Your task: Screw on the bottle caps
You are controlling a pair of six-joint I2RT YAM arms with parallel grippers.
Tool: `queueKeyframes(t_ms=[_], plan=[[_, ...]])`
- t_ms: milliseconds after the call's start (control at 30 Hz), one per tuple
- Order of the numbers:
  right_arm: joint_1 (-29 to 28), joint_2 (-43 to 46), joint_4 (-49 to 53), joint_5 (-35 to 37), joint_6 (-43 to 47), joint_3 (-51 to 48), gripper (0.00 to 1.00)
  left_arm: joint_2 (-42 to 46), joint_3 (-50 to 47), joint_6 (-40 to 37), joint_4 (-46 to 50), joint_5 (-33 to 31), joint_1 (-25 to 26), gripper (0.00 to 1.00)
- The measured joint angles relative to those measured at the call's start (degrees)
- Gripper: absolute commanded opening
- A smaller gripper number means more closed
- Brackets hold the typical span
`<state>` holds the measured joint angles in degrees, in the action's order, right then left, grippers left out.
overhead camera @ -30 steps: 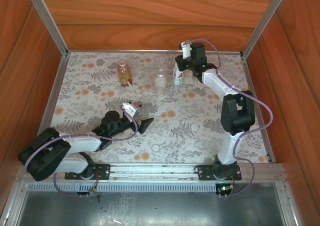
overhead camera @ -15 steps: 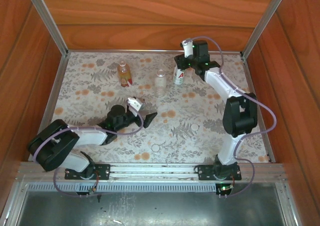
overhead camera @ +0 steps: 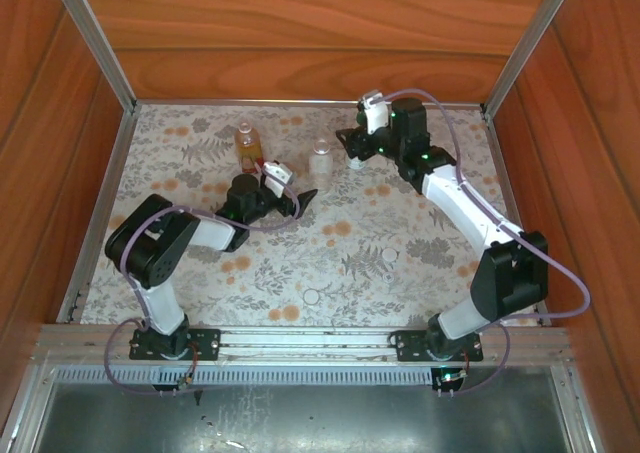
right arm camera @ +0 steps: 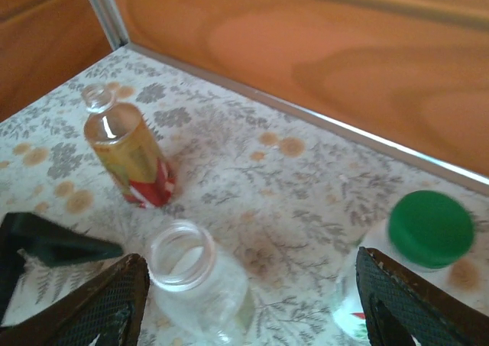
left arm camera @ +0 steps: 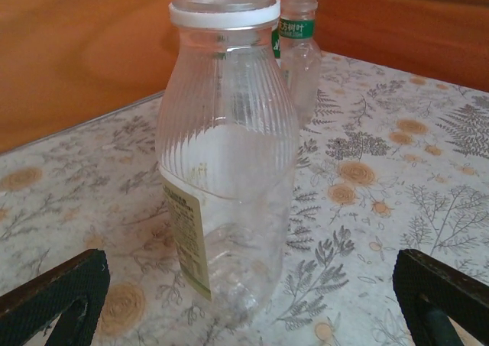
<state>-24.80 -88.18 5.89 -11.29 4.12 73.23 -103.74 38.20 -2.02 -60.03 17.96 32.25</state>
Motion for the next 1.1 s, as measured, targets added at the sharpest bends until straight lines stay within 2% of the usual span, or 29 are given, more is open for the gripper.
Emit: queueKeyframes(t_ms=[133, 267, 533, 700, 833, 1100], plan=[[-3.7, -2.1, -0.9, 0.9, 0.2, 0.0, 0.75, -3.7, 1.2, -0.2, -2.8, 3.1, -1.3, 1.00], [-6.5, -8.1, -1.5, 1.8, 0.2, 2.6, 0.74, -4.7, 0.9, -0.1, -4.5, 4.9, -1.7, 1.00], [-7.0, -17.8, -1.6, 3.8, 0.3, 8.1, 0.62, -4.6, -1.2, -0.2, -6.4, 6.0, -1.7, 1.00], [-7.0, -18.4, -1.6, 3.9, 0.4, 8.5, 0.45, -4.6, -1.6, -0.2, -6.7, 6.3, -1.7, 1.00], [-7.1, -18.3, -1.7, 3.7, 0.5, 8.5, 0.36, -4.6, -1.6, -0.2, -7.1, 6.4, -1.9, 1.00], [-7.8, -14.3, -1.8, 1.3, 2.1, 4.4, 0.34, -5.4, -2.6, 1.7, -13.8, 9.6, -2.7, 1.00]])
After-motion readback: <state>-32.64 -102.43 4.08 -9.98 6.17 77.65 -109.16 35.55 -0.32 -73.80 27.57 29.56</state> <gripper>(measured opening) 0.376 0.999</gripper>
